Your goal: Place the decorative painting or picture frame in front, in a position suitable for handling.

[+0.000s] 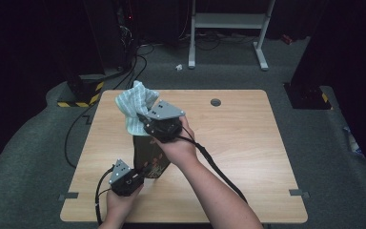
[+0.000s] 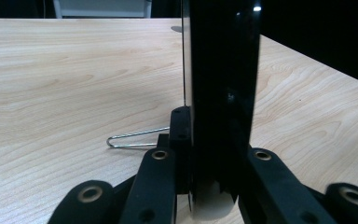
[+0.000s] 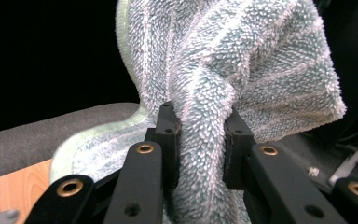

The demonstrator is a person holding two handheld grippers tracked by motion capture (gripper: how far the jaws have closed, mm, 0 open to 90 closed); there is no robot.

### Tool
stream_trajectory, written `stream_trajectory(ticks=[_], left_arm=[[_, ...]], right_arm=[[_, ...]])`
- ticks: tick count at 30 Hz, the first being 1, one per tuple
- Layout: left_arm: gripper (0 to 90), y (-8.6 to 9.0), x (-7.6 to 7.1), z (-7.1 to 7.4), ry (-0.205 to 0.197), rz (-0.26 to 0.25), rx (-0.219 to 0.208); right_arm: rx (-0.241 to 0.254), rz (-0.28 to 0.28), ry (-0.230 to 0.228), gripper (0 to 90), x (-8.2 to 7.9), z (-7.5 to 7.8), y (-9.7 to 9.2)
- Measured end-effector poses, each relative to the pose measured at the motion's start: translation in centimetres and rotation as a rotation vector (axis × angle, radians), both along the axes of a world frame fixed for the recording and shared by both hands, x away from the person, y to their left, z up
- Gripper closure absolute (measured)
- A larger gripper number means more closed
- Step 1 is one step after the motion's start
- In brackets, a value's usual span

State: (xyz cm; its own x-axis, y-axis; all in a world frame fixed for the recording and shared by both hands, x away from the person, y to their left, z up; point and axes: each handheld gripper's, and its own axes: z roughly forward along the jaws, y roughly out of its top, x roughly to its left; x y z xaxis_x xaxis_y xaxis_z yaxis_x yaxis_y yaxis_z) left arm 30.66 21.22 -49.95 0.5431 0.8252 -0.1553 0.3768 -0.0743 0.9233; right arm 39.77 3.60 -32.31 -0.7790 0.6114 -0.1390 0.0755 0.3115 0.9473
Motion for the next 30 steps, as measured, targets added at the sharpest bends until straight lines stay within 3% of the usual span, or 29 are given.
stream_trajectory(ticks=[7, 21, 28, 30], left_arm=[[79.6, 0.0, 0.0, 0.0, -0.001, 0.002, -0.005], [79.8, -0.2, 0.0, 0.0, -0.004, 0.002, -0.013], [79.8, -0.2, 0.0, 0.0, -0.005, 0.000, -0.014], [79.8, -0.2, 0.1, 0.0, -0.005, -0.001, -0.016]], right_arm=[[-0.012, -0.051, 0.033, 73.1, 1.9, -0.6, -1.1], [-0.027, -0.216, 0.134, 73.3, 6.0, -3.8, -5.2], [-0.045, -0.244, 0.177, 73.4, 6.5, -5.6, -6.2], [-0.063, -0.248, 0.193, 73.4, 6.4, -6.7, -6.5]])
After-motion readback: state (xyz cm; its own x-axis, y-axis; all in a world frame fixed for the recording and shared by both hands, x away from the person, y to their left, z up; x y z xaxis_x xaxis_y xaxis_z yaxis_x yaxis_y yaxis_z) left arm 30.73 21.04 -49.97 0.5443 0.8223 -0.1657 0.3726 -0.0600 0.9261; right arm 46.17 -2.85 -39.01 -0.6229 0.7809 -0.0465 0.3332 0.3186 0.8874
